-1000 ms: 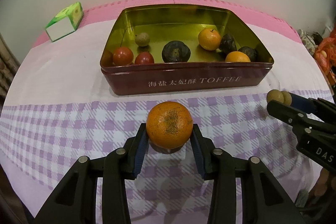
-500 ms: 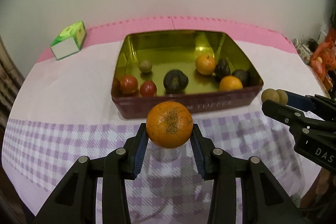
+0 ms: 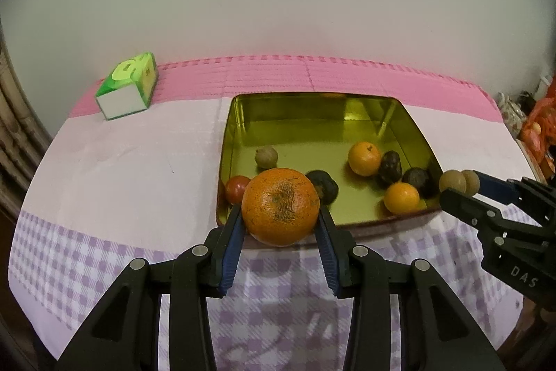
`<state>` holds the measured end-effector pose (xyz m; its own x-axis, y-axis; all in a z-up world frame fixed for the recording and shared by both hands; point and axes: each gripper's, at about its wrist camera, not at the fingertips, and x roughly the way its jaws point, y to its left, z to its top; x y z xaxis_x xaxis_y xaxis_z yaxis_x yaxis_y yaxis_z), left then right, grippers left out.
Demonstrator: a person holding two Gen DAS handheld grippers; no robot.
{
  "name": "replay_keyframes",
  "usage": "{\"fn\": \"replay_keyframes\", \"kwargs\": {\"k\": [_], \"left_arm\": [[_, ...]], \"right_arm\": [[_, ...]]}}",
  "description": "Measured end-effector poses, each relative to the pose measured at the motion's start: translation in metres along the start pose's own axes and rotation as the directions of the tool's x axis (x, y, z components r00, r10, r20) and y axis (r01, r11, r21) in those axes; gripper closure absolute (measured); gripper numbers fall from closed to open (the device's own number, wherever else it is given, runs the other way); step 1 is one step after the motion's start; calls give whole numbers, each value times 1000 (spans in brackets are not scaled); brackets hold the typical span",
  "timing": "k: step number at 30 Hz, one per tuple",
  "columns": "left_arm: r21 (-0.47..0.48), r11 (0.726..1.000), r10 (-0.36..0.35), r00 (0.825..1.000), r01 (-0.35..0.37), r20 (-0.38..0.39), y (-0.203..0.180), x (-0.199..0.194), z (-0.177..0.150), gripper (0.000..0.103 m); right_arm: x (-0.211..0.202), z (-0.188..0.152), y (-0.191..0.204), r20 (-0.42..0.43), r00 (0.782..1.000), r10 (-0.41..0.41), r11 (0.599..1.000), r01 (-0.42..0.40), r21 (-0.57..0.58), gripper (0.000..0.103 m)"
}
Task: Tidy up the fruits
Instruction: 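Lift and carry the orange and olive-green fruits over the toffee tin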
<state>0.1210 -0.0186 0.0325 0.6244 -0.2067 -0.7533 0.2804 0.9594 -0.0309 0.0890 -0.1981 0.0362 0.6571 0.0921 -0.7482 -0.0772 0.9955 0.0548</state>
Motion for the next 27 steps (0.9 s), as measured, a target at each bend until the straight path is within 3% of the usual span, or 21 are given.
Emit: {"fn": "replay_keyframes", "kwargs": {"k": [27], "left_arm": [[-13,1000,23,999,-24,-46,12,33,13,62]], "right_arm": [[67,19,4,-91,995,-30,999,26,-46,59]]}}
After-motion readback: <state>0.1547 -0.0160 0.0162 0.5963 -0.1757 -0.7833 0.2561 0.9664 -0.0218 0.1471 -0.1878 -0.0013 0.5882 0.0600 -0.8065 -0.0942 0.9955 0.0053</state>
